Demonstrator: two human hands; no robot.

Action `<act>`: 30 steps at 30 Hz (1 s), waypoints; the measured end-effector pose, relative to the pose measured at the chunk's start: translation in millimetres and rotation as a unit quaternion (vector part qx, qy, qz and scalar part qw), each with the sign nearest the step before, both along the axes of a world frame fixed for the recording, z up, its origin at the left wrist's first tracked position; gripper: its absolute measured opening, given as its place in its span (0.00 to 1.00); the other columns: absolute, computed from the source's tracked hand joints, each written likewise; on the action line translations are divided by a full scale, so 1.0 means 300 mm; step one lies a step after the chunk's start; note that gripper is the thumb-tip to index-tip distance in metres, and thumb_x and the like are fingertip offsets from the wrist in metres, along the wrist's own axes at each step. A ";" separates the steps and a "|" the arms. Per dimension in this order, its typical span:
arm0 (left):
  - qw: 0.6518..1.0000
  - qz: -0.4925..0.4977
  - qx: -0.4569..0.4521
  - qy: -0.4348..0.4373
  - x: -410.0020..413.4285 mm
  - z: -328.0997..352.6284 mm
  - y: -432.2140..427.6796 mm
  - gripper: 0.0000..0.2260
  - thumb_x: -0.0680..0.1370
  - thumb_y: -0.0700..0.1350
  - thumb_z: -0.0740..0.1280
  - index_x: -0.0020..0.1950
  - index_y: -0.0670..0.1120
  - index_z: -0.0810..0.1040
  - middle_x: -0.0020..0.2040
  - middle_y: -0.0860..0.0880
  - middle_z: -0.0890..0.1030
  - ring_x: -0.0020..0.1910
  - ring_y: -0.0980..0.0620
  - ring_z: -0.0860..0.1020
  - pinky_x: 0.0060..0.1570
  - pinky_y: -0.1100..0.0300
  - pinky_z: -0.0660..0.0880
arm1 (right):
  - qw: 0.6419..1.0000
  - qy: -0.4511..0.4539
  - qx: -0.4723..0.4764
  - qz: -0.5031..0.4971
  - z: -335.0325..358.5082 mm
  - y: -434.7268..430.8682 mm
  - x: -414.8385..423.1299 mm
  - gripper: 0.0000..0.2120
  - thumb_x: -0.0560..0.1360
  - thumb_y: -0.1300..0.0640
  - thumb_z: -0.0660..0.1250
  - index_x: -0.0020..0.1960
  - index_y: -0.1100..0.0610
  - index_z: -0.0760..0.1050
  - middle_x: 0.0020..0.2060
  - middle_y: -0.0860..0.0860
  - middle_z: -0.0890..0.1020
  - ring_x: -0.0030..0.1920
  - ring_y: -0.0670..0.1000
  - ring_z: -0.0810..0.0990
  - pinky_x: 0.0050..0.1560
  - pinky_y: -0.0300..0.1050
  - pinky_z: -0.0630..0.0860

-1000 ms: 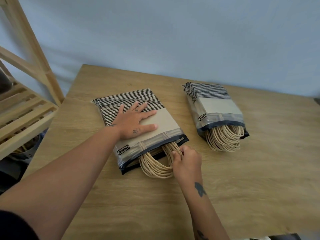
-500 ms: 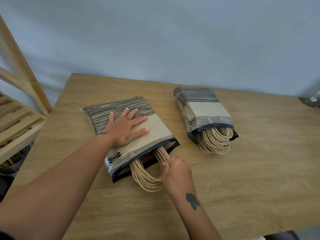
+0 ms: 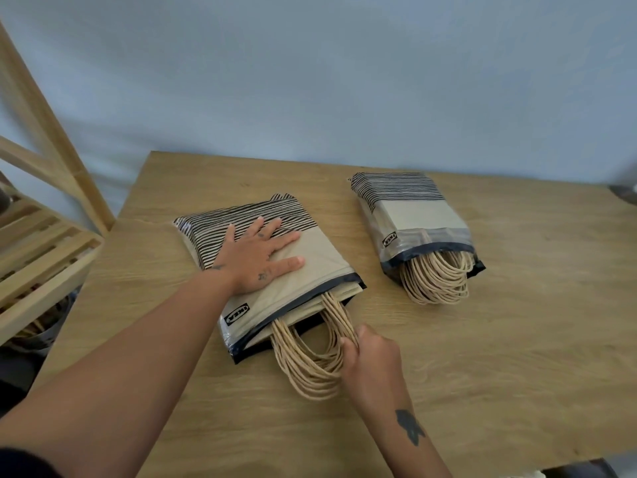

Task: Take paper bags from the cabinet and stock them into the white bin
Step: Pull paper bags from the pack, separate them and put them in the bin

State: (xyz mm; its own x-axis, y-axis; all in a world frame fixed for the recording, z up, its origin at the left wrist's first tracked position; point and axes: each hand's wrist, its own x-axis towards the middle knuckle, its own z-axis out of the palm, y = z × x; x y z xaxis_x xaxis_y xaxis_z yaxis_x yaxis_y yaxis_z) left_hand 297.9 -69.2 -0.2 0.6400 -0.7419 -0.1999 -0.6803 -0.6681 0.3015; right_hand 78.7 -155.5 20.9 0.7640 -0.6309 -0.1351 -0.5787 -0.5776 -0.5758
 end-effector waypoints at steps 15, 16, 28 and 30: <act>1.000 -0.020 -0.016 0.008 -0.002 -0.001 0.013 0.28 0.74 0.69 0.49 0.73 0.66 0.50 0.78 0.55 0.46 0.77 0.52 0.42 0.72 0.40 0.37 | 0.999 -0.016 0.038 0.003 -0.014 -0.022 -0.134 0.16 0.76 0.60 0.63 0.31 0.51 0.65 0.25 0.47 0.71 0.24 0.43 0.69 0.29 0.33 0.67; 1.000 -0.021 -0.015 0.002 -0.003 -0.001 0.013 0.29 0.74 0.70 0.49 0.73 0.66 0.50 0.78 0.55 0.46 0.77 0.51 0.42 0.72 0.40 0.37 | 0.999 -0.007 0.039 0.005 -0.015 -0.025 -0.135 0.15 0.76 0.59 0.64 0.32 0.52 0.67 0.25 0.47 0.71 0.25 0.43 0.69 0.29 0.33 0.67; 0.985 0.006 0.032 -0.170 -0.130 0.074 0.003 0.26 0.76 0.67 0.45 0.74 0.63 0.54 0.79 0.50 0.44 0.77 0.43 0.40 0.68 0.31 0.38 | 0.978 -0.099 0.163 -0.081 0.040 -0.092 0.012 0.19 0.73 0.46 0.64 0.63 0.44 0.67 0.59 0.51 0.75 0.58 0.52 0.76 0.59 0.56 0.75; 0.993 0.020 0.026 -0.117 -0.176 0.075 0.004 0.26 0.76 0.67 0.45 0.73 0.64 0.54 0.79 0.51 0.44 0.77 0.42 0.40 0.66 0.29 0.37 | 0.966 -0.129 0.202 -0.095 0.027 -0.095 0.036 0.12 0.71 0.50 0.68 0.52 0.41 0.69 0.53 0.49 0.79 0.54 0.50 0.78 0.58 0.55 0.76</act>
State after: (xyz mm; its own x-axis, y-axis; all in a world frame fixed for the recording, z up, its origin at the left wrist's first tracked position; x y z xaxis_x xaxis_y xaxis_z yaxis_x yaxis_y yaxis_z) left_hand 245.0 -67.9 22.3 0.7026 -0.7071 -0.0800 -0.6997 -0.7069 0.1034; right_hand 89.5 -184.0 29.1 0.6807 -0.6985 -0.2205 -0.4598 -0.1731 -0.8710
